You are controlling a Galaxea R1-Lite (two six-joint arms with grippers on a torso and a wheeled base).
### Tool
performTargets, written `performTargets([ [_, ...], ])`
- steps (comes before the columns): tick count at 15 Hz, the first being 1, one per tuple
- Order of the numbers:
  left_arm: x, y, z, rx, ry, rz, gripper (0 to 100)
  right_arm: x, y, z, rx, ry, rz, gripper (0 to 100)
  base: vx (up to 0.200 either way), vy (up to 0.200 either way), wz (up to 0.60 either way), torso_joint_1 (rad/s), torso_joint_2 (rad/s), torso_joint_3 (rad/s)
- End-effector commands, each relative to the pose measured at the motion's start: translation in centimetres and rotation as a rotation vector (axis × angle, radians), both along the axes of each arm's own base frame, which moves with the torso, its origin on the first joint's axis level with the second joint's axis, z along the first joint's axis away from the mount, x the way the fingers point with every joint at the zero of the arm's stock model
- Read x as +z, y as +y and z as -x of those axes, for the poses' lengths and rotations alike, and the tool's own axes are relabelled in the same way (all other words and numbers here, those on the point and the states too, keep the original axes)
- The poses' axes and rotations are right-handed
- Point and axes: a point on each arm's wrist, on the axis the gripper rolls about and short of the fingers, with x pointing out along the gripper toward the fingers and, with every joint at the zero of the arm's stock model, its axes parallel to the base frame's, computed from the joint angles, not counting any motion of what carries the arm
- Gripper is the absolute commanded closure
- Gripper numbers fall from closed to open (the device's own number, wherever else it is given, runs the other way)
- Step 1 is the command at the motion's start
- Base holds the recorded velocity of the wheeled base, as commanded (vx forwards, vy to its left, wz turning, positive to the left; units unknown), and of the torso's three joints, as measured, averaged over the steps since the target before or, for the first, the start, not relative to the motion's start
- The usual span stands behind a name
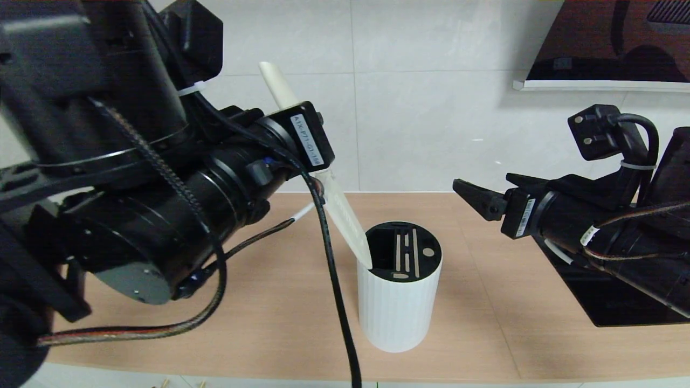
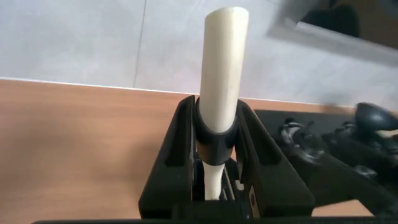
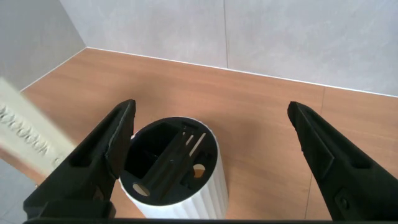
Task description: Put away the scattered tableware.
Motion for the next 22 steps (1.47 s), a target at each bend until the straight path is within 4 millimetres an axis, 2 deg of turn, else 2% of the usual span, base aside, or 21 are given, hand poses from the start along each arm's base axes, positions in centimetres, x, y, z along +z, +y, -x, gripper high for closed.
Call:
performTargets([
  [1, -1.9, -2.1, -0.2, 0.041, -0.021, -0.088, 100, -0.1, 0.1, -0.1, 0.0, 0.004, 0.003, 0, 0.0, 0.0, 0.0, 0.0, 0.0, 0.0],
  [5, -3.2, -3.5, -0.2, 0.062, -0.151, -0.114, 100, -0.2, 0.1, -0.1, -0.002, 0.005, 0.004, 0, 0.0, 0.0, 0.0, 0.0, 0.0, 0.0],
  [12, -4.1, -4.7, 0.0, 0.034, -0.151, -0.111, 100, -0.1, 0.0, 0.0, -0.002, 0.001, 0.001, 0, 0.0, 0.0, 0.0, 0.0, 0.0, 0.0],
  [15, -5.3, -5.6, -0.7, 0.034, -0.164, -0.098, 100, 0.0, -0.1, 0.0, -0.003, -0.002, -0.002, 0, 0.0, 0.0, 0.0, 0.0, 0.0, 0.0],
  [22, -5.9, -5.8, -0.8, 0.031, -0.156, -0.113, 100, 0.0, -0.1, 0.1, -0.002, -0.001, -0.001, 0, 0.0, 0.0, 0.0, 0.0, 0.0, 0.0],
])
